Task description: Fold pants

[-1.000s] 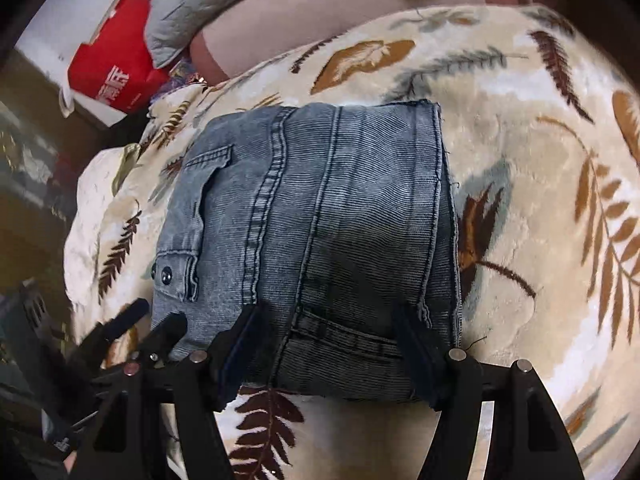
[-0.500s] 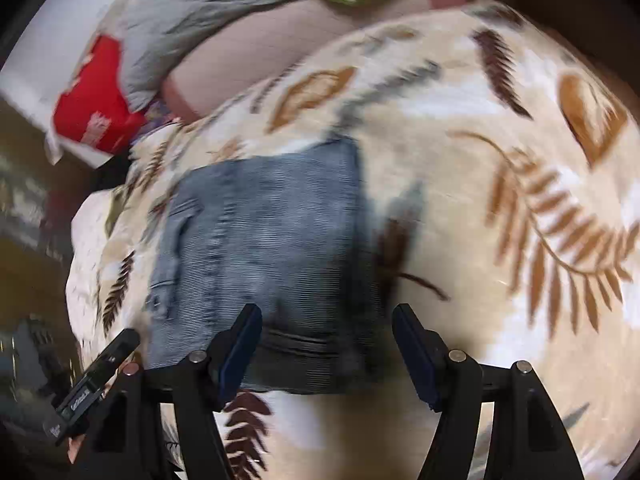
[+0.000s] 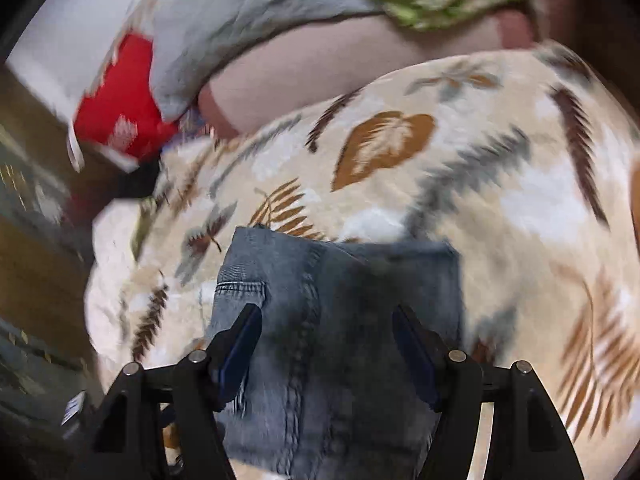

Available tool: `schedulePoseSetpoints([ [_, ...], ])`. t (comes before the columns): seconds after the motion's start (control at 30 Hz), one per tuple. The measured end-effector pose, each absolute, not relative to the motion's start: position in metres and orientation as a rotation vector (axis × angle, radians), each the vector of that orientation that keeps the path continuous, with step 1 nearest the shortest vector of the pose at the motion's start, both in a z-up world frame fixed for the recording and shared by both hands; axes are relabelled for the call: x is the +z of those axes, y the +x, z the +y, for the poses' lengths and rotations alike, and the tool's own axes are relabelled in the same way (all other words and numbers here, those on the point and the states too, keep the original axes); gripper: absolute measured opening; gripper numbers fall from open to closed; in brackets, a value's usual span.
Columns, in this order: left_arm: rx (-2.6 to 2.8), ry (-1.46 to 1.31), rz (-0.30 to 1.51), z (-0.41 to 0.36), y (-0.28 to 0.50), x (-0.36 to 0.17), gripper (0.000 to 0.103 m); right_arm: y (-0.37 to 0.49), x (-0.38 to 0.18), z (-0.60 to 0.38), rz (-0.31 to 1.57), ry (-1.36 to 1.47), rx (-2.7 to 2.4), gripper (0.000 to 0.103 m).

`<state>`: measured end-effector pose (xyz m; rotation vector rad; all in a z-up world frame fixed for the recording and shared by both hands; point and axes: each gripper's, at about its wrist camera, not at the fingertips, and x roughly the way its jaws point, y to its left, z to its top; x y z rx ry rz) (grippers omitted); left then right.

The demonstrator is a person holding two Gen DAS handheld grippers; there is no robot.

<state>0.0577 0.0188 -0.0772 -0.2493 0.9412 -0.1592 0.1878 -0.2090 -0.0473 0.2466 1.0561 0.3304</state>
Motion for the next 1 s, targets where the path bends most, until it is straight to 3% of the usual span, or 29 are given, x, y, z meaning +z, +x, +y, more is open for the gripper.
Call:
schedulePoseSetpoints([
  [0.27,-0.242,-0.473,1.015,0.021,0.069,-0.091,0.090,0.270,-0.047,-0.087,1.254,-0.115,0.420,0.071],
  [0.47,-0.286,-0.559,1.034,0.019,0.077,-0.099,0.089,0.304,-0.096,-0.011,1.416,-0.450,0.319,0.070],
  [0.53,-0.311,-0.541,1.034,0.014,0.078,-0.101,0.087,0.306,-0.109,-0.009,1.470,-0.432,0.335,0.027],
  [0.57,-0.323,-0.523,1.031,0.011,0.078,-0.100,0.081,0.306,-0.112,-0.011,1.473,-0.439,0.322,0.022],
  [0.6,-0.325,-0.503,1.039,0.007,0.077,-0.099,0.069,0.306,-0.113,-0.014,1.468,-0.439,0.317,0.017],
  [0.73,-0.313,-0.452,1.032,0.007,0.077,-0.093,0.050,0.300,-0.100,-0.029,1.435,-0.394,0.304,0.014],
  [1.0,-0.308,-0.371,1.003,-0.005,0.070,-0.084,0.043,0.295,-0.080,-0.069,1.277,-0.179,0.252,0.009],
])
